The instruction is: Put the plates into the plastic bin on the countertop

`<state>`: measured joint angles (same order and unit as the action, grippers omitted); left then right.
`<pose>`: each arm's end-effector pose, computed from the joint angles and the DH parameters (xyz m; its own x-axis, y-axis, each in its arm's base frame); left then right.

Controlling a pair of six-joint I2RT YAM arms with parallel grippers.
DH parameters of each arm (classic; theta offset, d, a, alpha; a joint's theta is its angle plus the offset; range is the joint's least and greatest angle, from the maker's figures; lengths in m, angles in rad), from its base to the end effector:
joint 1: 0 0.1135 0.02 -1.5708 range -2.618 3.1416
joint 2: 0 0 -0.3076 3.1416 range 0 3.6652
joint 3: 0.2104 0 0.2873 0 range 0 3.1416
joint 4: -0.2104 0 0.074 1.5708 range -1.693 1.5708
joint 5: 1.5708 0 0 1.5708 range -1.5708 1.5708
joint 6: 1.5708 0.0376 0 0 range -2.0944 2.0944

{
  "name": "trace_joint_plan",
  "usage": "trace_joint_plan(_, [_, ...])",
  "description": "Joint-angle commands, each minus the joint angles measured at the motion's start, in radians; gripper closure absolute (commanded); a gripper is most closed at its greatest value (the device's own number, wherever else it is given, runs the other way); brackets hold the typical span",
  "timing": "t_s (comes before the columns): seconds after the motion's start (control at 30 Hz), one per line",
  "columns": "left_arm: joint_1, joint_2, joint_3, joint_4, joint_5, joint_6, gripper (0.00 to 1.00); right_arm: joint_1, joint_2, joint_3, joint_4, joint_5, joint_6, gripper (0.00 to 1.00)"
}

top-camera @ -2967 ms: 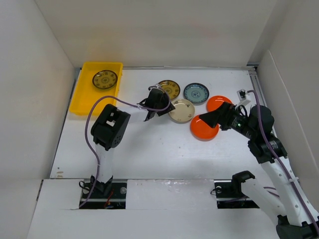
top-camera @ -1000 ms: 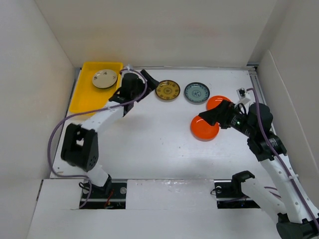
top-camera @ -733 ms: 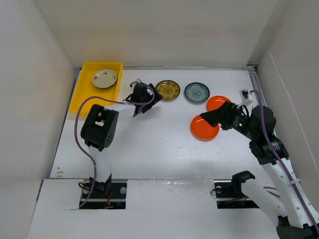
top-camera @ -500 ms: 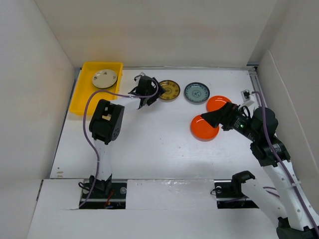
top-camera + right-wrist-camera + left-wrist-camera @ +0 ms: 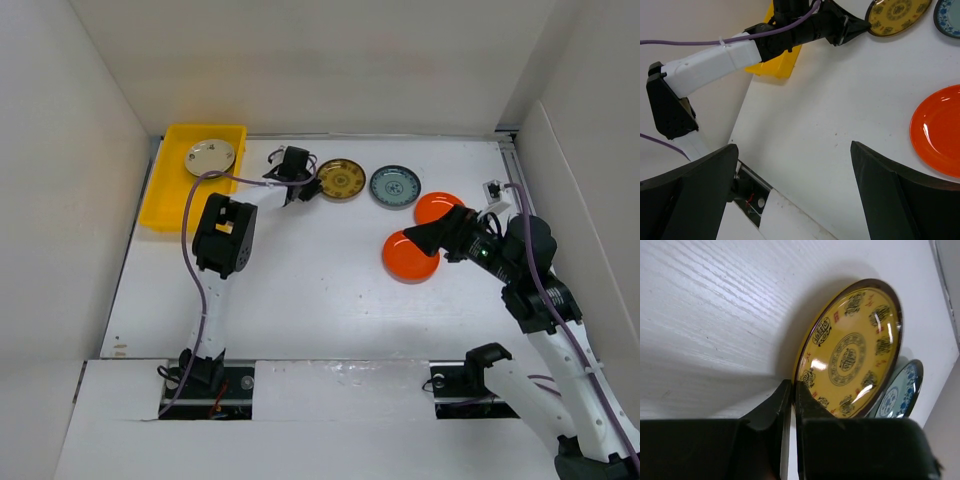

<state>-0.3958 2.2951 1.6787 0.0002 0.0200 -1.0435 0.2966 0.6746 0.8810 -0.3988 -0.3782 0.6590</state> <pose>0.5338 -0.2239 0.1659 -0.6145 -0.6796 -0.4007 -0.2593 0.6536 -0.7111 0.1388 0.0569 0.4011 -0.5231 0.4352 -0.7328 -0.3768 0.6531 0.6569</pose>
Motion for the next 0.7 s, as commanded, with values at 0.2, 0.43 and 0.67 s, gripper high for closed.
trace_joint_plan(0.2, [0.207,-0.21,0.019,-0.146,-0.094,0.017,1.0,0.01,-0.007,0.033,0.011,0.026,-0.044,0.0])
trace_joint_plan(0.43, [0.472,-0.237,0.125,-0.255,0.015,0.082,1.0,0.01,-0.007,0.012,0.031,0.015,-0.044,0.0])
trace_joint_plan(0.67, [0.618,-0.161,0.242,-0.365,0.035,0.157,1.0,0.01,0.016,0.003,0.052,-0.019,-0.035,0.0])
